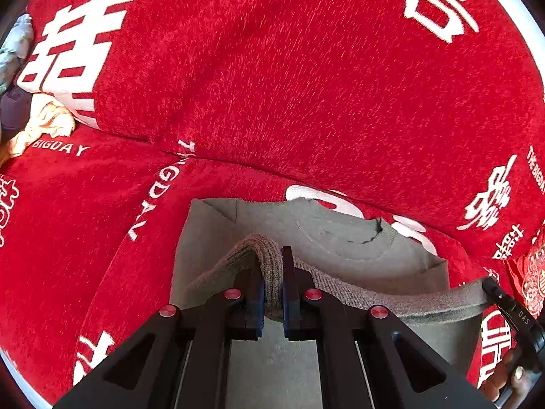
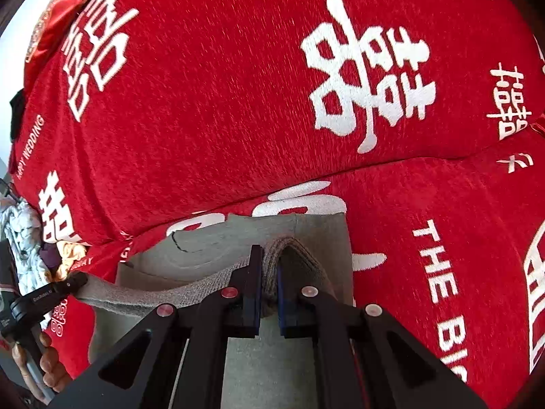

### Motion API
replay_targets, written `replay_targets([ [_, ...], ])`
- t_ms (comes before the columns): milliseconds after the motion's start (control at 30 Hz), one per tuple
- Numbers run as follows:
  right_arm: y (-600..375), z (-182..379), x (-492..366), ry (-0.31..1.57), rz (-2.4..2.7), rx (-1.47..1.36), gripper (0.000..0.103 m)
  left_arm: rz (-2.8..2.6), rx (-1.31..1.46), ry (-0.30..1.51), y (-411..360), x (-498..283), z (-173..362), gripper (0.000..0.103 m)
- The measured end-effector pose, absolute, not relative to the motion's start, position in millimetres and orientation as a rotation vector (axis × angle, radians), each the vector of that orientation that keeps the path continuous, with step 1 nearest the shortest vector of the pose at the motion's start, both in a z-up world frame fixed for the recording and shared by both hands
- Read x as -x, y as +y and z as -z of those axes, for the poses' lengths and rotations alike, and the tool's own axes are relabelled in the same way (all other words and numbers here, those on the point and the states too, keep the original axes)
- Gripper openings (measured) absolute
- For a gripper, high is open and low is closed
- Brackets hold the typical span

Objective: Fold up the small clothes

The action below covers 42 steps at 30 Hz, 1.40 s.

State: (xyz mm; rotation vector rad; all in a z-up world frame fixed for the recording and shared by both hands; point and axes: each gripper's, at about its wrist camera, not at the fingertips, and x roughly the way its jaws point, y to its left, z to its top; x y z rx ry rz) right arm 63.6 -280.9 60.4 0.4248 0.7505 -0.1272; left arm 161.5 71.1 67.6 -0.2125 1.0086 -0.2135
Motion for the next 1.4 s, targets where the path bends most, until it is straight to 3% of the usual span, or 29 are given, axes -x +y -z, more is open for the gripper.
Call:
replay_targets([
  [1100, -304.4, 12.0, -152.3, 0.886, 0.179, -0.475, 0.008, 0.168, 0.246, 1.244, 46.5, -258.8, 30.9, 0.009],
  [1133, -304.6, 13.3, -155.4, 0.9, 0.169, -0.479, 0.008, 0.166, 0.25, 1.257, 46.4, -260.7, 31.9, 0.012],
  [1200, -307.3, 13.8, -158.5, 0.915, 0.156, -0.501, 0.011, 0.194, 0.282, 1.27, 49.1, -263.8, 30.6, 0.029],
  [1300, -315.6, 5.9, -152.7, 0.896, 0.134, -0.548, 0.02, 0.191, 0.342, 1.228, 61.0, -263.1, 14.8, 0.081],
  [1333, -317.2, 2.0, -149.4, 0.883, 0.139, -0.549, 0.032, 0.16, 0.339, 1.208, 64.7, -261.9, 8.7, 0.09],
  [1367, -318.5, -2.9, -145.1, 0.868, 0.149, -0.546, 0.051, 0.135, 0.336, 1.169, 69.2, -258.8, -0.5, 0.094],
  [1400, -319.7, -8.7, -139.3, 0.845, 0.161, -0.542, 0.059, 0.139, 0.332, 1.138, 73.1, -255.0, -9.5, 0.094],
])
